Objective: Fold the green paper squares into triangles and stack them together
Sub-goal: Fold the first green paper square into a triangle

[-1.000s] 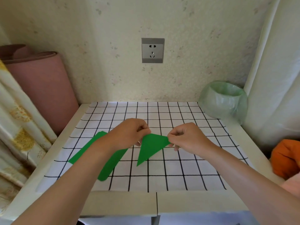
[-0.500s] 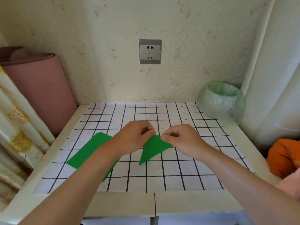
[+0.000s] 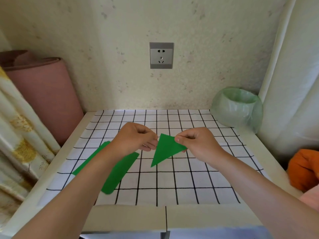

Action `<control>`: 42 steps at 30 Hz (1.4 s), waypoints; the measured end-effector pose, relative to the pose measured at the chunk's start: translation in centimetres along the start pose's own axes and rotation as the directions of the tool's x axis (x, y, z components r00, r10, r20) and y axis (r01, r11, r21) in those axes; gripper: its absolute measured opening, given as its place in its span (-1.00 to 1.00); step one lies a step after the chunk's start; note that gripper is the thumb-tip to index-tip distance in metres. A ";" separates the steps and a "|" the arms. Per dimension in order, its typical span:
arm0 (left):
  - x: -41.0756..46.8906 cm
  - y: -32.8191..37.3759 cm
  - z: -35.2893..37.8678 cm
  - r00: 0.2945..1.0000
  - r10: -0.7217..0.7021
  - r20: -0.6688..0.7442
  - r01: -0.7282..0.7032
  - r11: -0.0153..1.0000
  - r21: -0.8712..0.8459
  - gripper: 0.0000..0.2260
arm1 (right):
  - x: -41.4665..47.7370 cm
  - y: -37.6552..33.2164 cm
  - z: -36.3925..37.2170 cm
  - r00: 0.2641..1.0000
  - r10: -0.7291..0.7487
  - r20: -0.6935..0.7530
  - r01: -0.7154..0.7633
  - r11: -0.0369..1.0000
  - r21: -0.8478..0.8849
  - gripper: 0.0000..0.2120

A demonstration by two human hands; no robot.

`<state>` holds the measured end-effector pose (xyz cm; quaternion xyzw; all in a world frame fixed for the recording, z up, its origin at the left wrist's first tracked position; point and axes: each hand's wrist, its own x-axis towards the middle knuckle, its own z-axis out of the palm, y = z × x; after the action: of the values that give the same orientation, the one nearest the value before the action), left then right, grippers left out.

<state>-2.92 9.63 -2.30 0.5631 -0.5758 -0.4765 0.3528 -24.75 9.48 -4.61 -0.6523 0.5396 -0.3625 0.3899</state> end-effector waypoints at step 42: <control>0.7 -1.5 0.8 0.993 0.113 0.032 -0.118 0.951 0.287 -0.80 | 1.8 0.3 1.5 0.994 -0.019 -0.109 0.032 0.993 0.113 -0.92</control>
<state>-3.24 9.22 -4.08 0.5701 -0.6738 -0.3702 0.2897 -23.23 7.87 -5.41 -0.6151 0.5298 -0.4326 0.3921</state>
